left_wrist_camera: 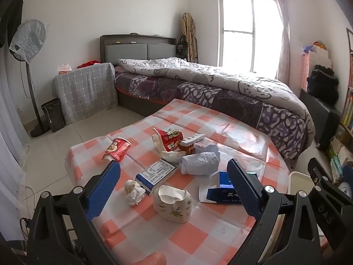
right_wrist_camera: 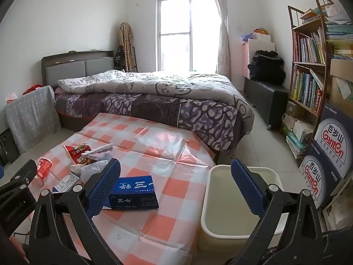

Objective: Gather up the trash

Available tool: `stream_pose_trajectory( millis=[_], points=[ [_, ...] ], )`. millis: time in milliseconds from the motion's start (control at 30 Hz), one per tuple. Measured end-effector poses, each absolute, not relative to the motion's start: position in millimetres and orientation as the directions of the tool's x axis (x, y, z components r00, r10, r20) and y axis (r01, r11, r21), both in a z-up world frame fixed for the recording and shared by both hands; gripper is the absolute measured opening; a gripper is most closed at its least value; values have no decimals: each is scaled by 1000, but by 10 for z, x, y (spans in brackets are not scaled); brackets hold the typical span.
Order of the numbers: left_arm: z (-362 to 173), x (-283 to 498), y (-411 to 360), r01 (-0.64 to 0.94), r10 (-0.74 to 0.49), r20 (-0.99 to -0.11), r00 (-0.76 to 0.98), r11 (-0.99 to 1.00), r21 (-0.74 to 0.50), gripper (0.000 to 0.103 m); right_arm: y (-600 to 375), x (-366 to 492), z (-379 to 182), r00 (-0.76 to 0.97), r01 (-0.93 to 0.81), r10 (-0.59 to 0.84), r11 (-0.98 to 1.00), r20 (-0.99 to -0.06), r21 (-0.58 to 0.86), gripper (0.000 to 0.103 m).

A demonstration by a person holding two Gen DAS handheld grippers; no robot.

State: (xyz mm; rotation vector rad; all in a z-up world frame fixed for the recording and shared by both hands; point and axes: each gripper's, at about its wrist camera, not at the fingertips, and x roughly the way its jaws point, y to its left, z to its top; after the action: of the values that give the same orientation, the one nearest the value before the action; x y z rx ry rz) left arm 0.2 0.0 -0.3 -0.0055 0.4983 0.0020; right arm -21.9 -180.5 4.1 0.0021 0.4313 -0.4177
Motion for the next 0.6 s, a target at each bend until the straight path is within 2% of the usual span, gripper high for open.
stream_pose_trajectory(
  millis=[600],
  points=[
    [-43, -4, 6, -3, 0, -477, 879, 1000, -5, 94, -1790, -226, 24, 827, 392, -392, 916, -404, -86, 96]
  ],
)
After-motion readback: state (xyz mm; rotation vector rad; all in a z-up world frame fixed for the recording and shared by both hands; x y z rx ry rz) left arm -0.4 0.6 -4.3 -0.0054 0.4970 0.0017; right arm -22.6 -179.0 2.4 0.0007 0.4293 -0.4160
